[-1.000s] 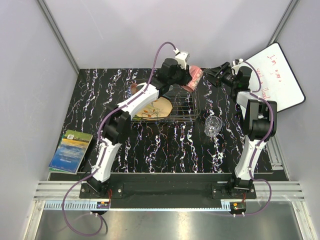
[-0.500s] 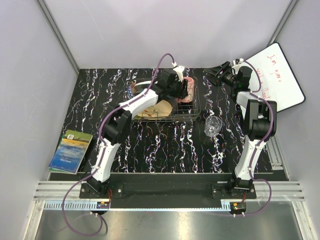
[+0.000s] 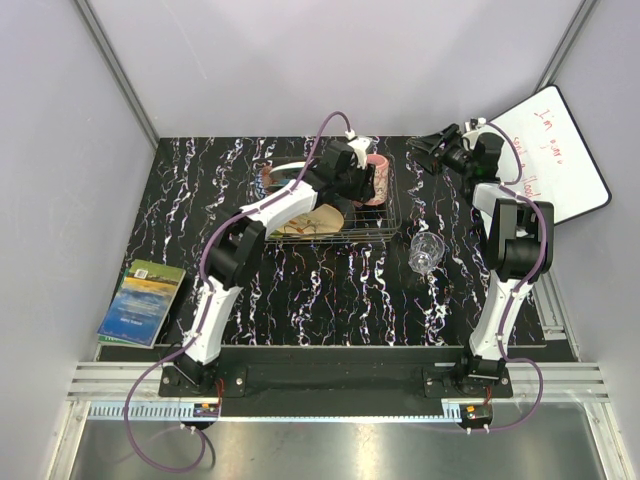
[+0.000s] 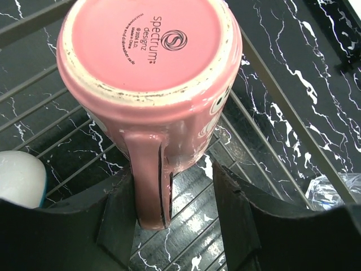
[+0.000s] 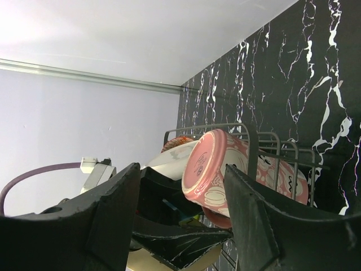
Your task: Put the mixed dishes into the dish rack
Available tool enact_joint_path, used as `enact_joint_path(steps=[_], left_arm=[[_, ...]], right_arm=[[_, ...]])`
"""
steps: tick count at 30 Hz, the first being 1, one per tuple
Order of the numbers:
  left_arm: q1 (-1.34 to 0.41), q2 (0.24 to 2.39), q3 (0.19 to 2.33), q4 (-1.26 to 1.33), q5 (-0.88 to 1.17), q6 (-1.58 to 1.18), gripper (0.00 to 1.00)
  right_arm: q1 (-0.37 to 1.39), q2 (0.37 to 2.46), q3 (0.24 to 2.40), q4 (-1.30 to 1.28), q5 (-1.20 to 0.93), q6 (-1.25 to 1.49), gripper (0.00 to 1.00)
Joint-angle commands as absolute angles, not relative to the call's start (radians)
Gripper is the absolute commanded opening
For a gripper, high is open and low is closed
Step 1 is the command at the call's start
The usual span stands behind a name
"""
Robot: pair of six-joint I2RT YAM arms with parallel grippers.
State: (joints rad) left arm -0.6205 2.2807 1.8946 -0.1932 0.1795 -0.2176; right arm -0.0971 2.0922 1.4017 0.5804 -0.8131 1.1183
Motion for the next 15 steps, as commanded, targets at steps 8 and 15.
enact_joint_path(steps=[8,15], left_arm=[[-0.615,2.109,1.839,-0.285,0.229,-0.235,0.9],[-0.627,2.019,1.805,-0.337,0.225,-0.226,0.98]], right_arm=[[-0.068,2.053,1.437,0.506,-0.808,1.023,0.76],[-0.06,2.02,1.442,0.385,-0.772,0.904,0.77]])
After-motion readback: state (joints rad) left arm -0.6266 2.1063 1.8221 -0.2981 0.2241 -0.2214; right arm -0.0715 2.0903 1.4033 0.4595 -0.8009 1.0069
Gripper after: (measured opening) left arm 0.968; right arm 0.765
